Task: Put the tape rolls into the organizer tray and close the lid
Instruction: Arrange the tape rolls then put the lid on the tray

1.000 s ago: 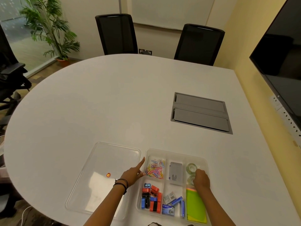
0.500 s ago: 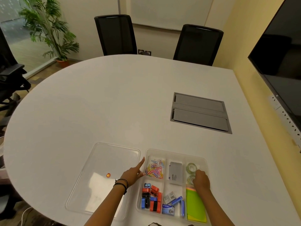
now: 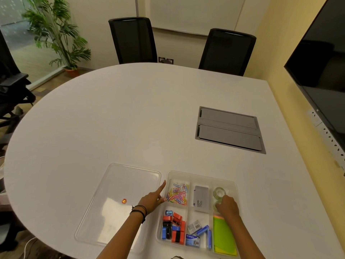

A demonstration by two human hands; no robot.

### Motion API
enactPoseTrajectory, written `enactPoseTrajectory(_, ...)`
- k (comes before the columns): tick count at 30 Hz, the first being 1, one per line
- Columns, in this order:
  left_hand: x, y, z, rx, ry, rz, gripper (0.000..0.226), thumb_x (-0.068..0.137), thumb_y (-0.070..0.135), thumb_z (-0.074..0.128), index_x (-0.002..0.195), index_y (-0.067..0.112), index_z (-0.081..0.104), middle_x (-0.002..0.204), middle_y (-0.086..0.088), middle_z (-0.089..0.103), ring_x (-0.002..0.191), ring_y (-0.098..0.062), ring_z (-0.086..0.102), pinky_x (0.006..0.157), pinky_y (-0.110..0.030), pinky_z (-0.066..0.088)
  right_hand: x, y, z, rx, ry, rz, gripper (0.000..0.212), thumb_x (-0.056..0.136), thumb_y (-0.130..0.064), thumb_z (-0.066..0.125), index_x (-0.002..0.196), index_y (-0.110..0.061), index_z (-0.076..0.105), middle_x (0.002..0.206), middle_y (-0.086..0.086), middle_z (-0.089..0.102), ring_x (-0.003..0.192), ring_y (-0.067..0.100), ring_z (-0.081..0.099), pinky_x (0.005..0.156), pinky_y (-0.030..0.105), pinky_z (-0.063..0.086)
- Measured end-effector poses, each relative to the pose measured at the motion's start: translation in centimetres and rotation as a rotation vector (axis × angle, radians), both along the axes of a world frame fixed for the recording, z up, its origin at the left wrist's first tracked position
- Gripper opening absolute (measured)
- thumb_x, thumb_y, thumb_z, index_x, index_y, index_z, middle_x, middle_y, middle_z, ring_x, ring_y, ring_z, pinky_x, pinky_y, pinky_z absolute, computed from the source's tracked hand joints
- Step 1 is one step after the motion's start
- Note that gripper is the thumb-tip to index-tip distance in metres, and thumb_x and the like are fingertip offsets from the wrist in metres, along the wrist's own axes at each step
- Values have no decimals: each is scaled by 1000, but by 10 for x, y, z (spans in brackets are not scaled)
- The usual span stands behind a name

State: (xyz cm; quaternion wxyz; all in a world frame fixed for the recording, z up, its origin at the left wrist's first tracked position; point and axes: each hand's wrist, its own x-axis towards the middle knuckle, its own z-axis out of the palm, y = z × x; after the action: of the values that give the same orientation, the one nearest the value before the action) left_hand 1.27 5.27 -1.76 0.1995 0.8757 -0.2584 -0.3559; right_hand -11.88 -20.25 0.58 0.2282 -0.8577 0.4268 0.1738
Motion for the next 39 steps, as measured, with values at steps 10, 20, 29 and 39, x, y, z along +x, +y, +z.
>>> enactPoseTrajectory(10, 1, 0, -2, -4, -12, 0, 72, 97, 35, 42, 147, 27, -10, 123, -14, 63, 104, -26, 64, 89, -33, 52, 5, 4, -3, -15, 32, 19, 42, 84, -33, 66, 113, -4, 56, 119, 13, 62, 107, 26, 62, 80, 27, 51)
enactPoseTrajectory(20, 1, 0, -5, -8, -27, -3, 72, 97, 37, 42, 147, 28, -10, 124, -12, 63, 104, -25, 64, 90, -34, 52, 4, -3, -13, -64, 39, 34, 32, 81, -17, 68, 109, -5, 58, 114, 11, 64, 103, 24, 64, 75, 26, 50)
enactPoseTrajectory(29, 1, 0, -2, -20, -29, 0, 72, 97, 35, 43, 147, 27, -8, 124, -12, 63, 105, -25, 63, 91, -32, 51, 3, -5, -18, -107, 34, 34, 33, 79, -13, 69, 109, -4, 60, 116, 15, 60, 99, 26, 66, 77, 25, 53)
enactPoseTrajectory(39, 1, 0, -3, -11, -35, 1, 72, 97, 36, 43, 147, 27, -8, 123, -12, 63, 104, -25, 64, 89, -33, 52, 3, -4, -21, -171, 79, 54, 21, 84, -6, 61, 105, -6, 61, 112, 11, 65, 101, 24, 66, 79, 25, 53)
